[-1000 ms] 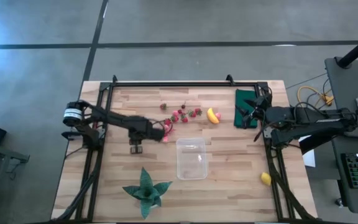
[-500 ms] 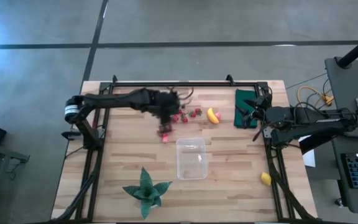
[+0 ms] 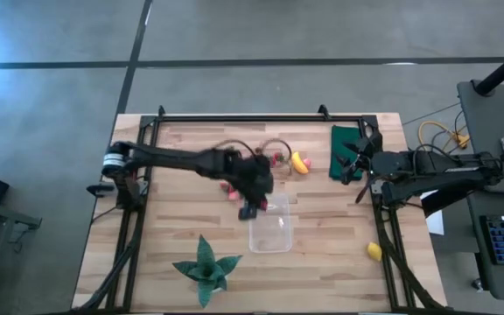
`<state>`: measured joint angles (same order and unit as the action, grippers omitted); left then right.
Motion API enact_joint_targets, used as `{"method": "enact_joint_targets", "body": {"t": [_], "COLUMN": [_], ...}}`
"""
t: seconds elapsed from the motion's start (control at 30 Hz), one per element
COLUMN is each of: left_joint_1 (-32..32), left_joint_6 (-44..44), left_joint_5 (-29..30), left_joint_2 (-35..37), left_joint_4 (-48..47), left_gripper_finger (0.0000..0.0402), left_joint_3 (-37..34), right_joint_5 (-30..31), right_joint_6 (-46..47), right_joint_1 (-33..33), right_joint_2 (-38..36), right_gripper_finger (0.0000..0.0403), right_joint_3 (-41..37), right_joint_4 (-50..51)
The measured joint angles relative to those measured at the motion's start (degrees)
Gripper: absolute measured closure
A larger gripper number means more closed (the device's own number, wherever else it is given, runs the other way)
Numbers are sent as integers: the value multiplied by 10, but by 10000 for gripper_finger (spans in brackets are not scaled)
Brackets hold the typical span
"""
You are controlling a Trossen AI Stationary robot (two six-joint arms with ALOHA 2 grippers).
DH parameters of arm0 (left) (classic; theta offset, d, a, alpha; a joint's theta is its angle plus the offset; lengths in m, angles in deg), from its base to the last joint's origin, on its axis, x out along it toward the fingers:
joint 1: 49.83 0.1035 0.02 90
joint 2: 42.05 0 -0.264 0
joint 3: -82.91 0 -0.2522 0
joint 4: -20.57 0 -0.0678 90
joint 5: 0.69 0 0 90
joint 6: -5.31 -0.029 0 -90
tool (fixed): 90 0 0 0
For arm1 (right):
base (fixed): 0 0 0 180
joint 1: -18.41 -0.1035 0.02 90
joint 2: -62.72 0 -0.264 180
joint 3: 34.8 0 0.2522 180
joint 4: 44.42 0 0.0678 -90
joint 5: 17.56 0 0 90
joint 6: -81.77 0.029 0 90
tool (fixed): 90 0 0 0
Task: Pick and placing Produce into tupperware
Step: Put the cherry into the transparent bin, then put the lemon into the transparent bin
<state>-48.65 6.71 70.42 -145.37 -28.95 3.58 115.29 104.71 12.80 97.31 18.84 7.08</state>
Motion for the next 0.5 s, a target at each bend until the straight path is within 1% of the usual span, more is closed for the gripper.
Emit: {"method": "enact_joint_targets", "body": {"t": [0.07,0.17,0.27,0.4,0.5], "left_joint_1": [-3,7,8,5,6], "left_joint_6": [38,70,116,171,195], "left_joint_5": [-28,-65,-66,-75,-75], "left_joint_2": [-15,-28,-40,-44,-43], "left_joint_4": [7,12,14,45,52], "left_gripper_finger": [306,305,293,257,223], "left_joint_3": [3,9,12,11,10], "right_joint_5": [0,-1,-1,-4,-12], "right_joint_6": [0,-1,-2,-4,-4], "right_joint_1": [0,0,0,0,0], "right_joint_2": [0,0,0,0,0], "right_gripper_finger": [174,174,174,174,174], "right_joint_3": [0,0,0,0,0], "right_joint_4": [5,15,23,28,28]}}
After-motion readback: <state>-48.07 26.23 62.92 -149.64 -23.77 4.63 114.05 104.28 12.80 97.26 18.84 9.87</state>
